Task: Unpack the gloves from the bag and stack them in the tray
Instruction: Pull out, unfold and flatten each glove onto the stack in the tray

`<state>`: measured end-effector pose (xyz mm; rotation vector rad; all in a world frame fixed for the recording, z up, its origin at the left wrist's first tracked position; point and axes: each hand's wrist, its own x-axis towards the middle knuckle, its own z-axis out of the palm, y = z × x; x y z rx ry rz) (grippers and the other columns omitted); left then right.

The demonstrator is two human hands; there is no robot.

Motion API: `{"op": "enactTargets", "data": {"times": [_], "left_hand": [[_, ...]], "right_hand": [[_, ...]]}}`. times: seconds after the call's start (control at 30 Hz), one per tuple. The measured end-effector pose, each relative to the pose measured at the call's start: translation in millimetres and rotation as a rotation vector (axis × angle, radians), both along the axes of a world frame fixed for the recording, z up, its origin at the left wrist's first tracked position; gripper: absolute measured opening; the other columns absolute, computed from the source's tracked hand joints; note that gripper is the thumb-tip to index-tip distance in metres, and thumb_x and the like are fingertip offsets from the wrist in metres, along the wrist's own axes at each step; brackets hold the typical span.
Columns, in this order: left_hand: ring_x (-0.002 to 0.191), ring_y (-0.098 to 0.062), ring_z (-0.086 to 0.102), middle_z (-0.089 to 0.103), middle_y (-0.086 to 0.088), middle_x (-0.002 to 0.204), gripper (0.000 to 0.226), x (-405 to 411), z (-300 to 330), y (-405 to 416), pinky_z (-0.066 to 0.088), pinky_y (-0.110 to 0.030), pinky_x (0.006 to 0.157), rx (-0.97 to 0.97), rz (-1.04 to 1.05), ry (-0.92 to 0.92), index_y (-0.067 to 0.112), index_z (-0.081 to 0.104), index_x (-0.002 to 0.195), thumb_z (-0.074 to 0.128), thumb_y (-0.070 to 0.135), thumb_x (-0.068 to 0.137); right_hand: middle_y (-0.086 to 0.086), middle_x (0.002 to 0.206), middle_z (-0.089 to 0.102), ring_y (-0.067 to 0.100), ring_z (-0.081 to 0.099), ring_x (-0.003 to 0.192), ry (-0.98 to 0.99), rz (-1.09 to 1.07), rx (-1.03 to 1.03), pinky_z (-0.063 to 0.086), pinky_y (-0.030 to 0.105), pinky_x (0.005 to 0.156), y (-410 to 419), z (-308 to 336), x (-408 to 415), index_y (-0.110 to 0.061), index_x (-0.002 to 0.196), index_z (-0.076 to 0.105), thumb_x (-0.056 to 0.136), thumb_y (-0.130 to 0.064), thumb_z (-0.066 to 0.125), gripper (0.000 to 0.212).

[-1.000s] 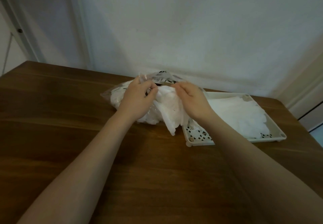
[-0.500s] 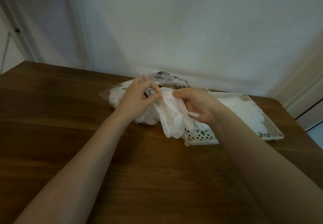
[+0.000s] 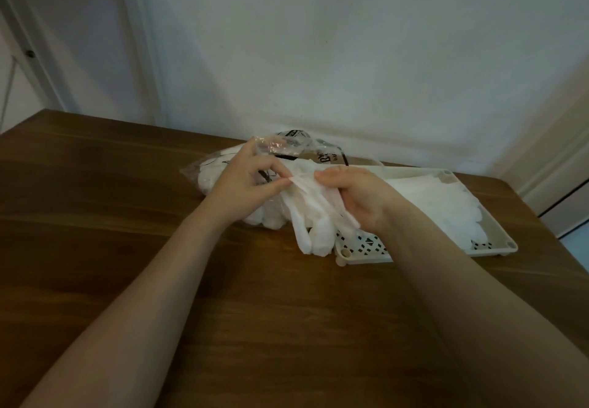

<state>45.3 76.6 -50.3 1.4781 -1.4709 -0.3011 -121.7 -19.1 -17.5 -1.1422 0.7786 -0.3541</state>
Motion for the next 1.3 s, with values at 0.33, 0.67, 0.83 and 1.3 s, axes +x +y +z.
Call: {"op": "enactTargets", "data": {"times": [0.33, 0.67, 0.83, 1.3], "left_hand": [[0.112, -0.026, 0.040, 0.048, -0.011, 0.120, 0.028, -54.2, -1.1, 2.4, 0.025, -0.038, 0.097, -0.584, 0.053, -0.940, 0.014, 0.052, 0.103, 0.047, 0.015, 0.075], [0.062, -0.022, 0.064, 0.067, -0.003, 0.075, 0.040, -38.0, -15.3, -5.7, 0.043, -0.029, 0.060, 0.136, 0.181, -0.819, 0.010, 0.057, 0.099, 0.034, 0.042, 0.092], [0.051, -0.018, 0.051, 0.055, 0.002, 0.061, 0.041, -36.9, -16.7, -10.8, 0.031, -0.025, 0.053, 0.326, 0.396, -0.884, 0.020, 0.058, 0.094, 0.024, 0.042, 0.098], [0.109, -0.025, 0.050, 0.057, -0.006, 0.113, 0.028, -49.1, 35.0, 21.9, 0.041, -0.035, 0.085, 0.678, 0.459, -0.759, 0.014, 0.056, 0.115, 0.042, 0.026, 0.094]], "right_hand": [[0.008, 0.077, 0.058, 0.017, 0.054, 0.061, 0.165, -0.246, -0.376, 0.046, 0.025, 0.050, 4.5, 3.8, 7.2, -0.009, 0.091, 0.052, 0.093, -0.007, 0.056, 0.005], [0.007, 0.083, 0.057, 0.019, 0.054, 0.076, 0.123, -0.188, -0.533, 0.046, 0.032, 0.070, -6.6, 12.1, -3.9, -0.015, 0.075, 0.060, 0.093, 0.006, 0.038, 0.036], [0.008, 0.076, 0.055, 0.018, 0.053, 0.068, 0.025, -0.198, -0.250, 0.046, 0.028, 0.061, -1.3, 17.2, -5.5, -0.009, 0.069, 0.055, 0.085, 0.010, 0.033, 0.034], [0.004, 0.075, 0.064, 0.012, 0.061, 0.060, -0.067, 0.230, -0.261, 0.052, 0.024, 0.053, -12.9, 38.1, -47.4, -0.011, 0.084, 0.068, 0.079, -0.005, 0.066, 0.008]]}}
